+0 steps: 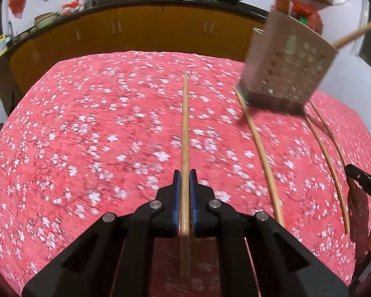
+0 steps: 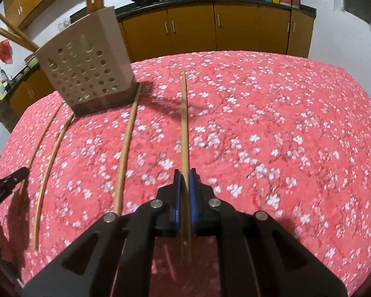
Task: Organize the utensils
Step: 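Hold the grasped chopstick in the left tool while the right tool holds its own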
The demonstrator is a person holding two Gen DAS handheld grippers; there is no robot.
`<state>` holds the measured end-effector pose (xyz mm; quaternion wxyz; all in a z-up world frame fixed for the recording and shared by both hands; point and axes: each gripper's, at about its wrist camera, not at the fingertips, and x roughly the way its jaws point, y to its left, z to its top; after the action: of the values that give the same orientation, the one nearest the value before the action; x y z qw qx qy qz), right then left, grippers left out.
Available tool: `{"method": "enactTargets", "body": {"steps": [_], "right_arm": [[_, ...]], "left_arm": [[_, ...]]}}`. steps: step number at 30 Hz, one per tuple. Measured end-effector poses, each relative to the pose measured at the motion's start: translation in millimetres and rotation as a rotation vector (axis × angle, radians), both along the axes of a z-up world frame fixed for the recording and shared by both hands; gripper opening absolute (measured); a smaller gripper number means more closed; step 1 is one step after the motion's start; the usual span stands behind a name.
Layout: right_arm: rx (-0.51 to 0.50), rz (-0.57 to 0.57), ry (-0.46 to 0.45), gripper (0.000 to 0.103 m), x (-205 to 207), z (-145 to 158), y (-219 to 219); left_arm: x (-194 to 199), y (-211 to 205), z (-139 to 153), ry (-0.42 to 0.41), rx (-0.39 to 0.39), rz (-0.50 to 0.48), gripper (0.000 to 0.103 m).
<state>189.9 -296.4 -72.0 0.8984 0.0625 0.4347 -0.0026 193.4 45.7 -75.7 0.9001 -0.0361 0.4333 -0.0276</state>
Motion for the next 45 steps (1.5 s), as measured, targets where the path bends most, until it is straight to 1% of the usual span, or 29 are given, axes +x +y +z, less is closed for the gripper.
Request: {"method": "enactTargets", "body": {"steps": [4,24,45], "right_arm": [[-0.029,0.001,-0.008,0.008,1.9,-2.3,2.1],[-0.008,-0.001,-0.009,0.008,4.1,-3.4,1.5],[-0.008,-0.001,-0.008,0.008,4.4,-3.4,1.9]], "left_arm": [[-0.2,2.9,-1.2,-0.006,0.003,-0.001,0.008],[-7.9,5.7,3.3,-0.011,-0.044,0.003,0.009],[-8.4,6.5,4.5,-0.01,-0.05,0.004,0.009]]}}
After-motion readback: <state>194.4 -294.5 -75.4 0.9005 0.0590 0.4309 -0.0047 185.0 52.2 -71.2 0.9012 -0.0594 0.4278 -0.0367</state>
